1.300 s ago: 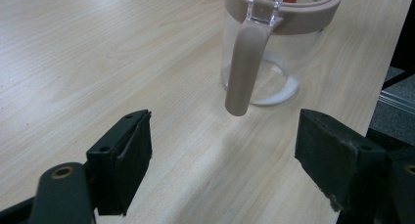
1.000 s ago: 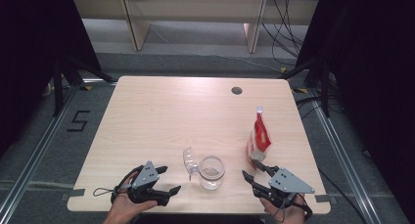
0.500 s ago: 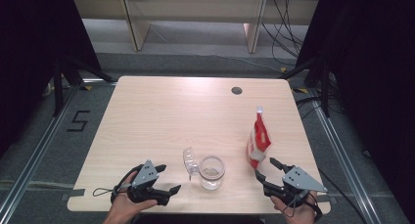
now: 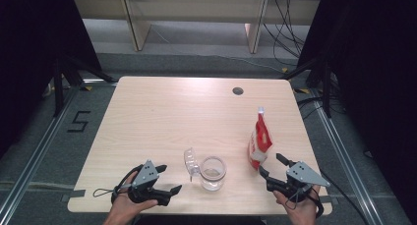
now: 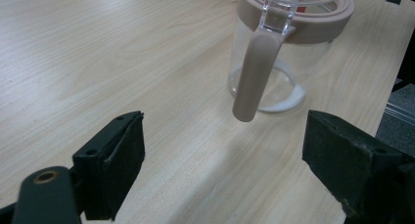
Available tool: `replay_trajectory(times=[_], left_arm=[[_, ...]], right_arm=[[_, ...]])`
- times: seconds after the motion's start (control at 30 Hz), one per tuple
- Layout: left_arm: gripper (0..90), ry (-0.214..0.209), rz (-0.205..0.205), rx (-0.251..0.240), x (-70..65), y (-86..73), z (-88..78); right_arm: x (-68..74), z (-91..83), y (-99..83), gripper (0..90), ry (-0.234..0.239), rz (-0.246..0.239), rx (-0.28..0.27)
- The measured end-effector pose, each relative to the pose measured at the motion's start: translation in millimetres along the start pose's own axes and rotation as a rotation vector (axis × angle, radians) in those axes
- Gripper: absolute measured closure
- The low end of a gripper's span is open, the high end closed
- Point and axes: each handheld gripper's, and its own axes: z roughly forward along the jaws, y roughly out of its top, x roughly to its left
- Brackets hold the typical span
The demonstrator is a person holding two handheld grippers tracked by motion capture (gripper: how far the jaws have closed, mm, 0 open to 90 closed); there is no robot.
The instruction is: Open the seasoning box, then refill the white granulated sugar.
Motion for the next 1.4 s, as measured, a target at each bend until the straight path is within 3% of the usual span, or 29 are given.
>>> replay_trajectory(times=[0.07,0.1,0.13,0.17,0.2,0.23,0.27,0.37,0.43,0.47,0.5,0.53,0.57,0.63,0.7,0.8,0.83,0.87,0.9,1.0,1.23,1.3,1.37,1.4], left_arm=[[15.5,-0.002,0.030,0.001,1.3,0.7,0.2],[15.5,0.006,0.005,0.011,-0.8,0.2,0.0],[15.5,0.006,0.005,0.011,-0.8,0.2,0.0],[15.5,-0.005,0.007,0.004,-0.2,-0.2,0.9],[15.5,-0.006,0.035,0.007,1.2,0.3,0.8],[15.5,-0.007,0.025,0.007,0.4,-0.1,1.2],[15.5,-0.005,0.002,0.005,-1.1,-0.7,1.8],[15.5,-0.006,0.004,0.013,-0.2,-1.0,3.3],[15.5,-0.004,0.023,0.014,0.4,-1.2,4.0],[15.5,0.001,0.000,0.016,-1.4,-1.9,4.4],[15.5,0.003,0.013,0.021,-0.7,-1.9,4.3],[15.5,0.004,0.054,0.035,1.7,-1.2,3.4],[15.5,-0.002,0.030,0.017,-0.1,-1.6,4.5],[15.5,-0.003,0.034,0.017,0.4,-1.4,3.9],[15.5,-0.005,0.004,0.016,-1.1,-2.1,4.2],[15.5,-0.003,0.008,0.015,-1.9,-2.5,4.2],[15.5,-0.008,0.020,0.019,-1.2,-2.2,3.9],[15.5,-0.010,0.038,0.020,-0.5,-1.7,3.8],[15.6,-0.015,0.012,0.015,-2.2,-2.2,4.8],[15.5,-0.011,0.013,0.019,-2.9,-2.7,4.4],[15.5,-0.011,0.022,0.028,-3.3,-3.3,4.5],[15.5,-0.007,0.015,0.027,-4.0,-3.5,4.3],[15.5,-0.004,0.049,0.028,-1.7,-2.8,3.8],[15.5,-0.006,0.044,0.024,-2.0,-2.7,4.0]], right_arm=[[-0.2,1.7,0.2,25.1,-0.003,0.002,0.004],[0.8,4.8,-0.7,22.9,-0.019,0.018,0.000],[0.8,4.8,-0.7,22.9,-0.019,0.018,0.000],[-1.5,7.7,-0.9,22.3,-0.013,-0.007,-0.002],[-1.5,9.7,-1.1,21.8,-0.005,0.004,0.004],[-0.9,10.8,-1.5,21.6,-0.017,0.015,0.003],[-2.8,12.3,-1.1,21.3,-0.010,-0.009,0.001],[-4.3,16.2,-0.1,19.0,-0.026,-0.037,-0.029],[-2.0,17.2,-0.2,19.1,-0.037,-0.021,-0.006],[-2.6,19.4,0.0,19.1,-0.039,-0.019,-0.009],[-4.1,21.6,0.5,19.2,-0.038,-0.029,-0.015],[-3.3,23.1,0.5,19.3,-0.035,-0.016,-0.002],[-4.1,25.8,0.7,19.2,-0.043,-0.020,-0.014],[-4.7,29.7,1.2,19.1,-0.058,-0.024,-0.014],[-4.4,34.4,0.9,18.7,-0.066,-0.019,-0.017],[-3.9,40.0,0.7,19.3,-0.075,-0.009,-0.009],[-2.3,43.1,1.4,19.5,-0.099,0.005,-0.023],[-2.3,43.1,1.4,19.5,-0.099,0.005,-0.023],[-3.7,45.2,1.5,19.6,-0.099,-0.001,-0.035],[-4.5,52.7,-0.4,21.3,-0.075,0.015,-0.043],[-3.9,60.4,-0.3,23.1,-0.080,0.001,-0.040],[-4.1,61.3,-0.5,23.9,-0.088,0.023,-0.032],[-5.2,62.7,-0.5,24.0,-0.087,0.026,-0.028],[-5.5,64.3,-0.7,24.4,-0.091,0.023,-0.031]])
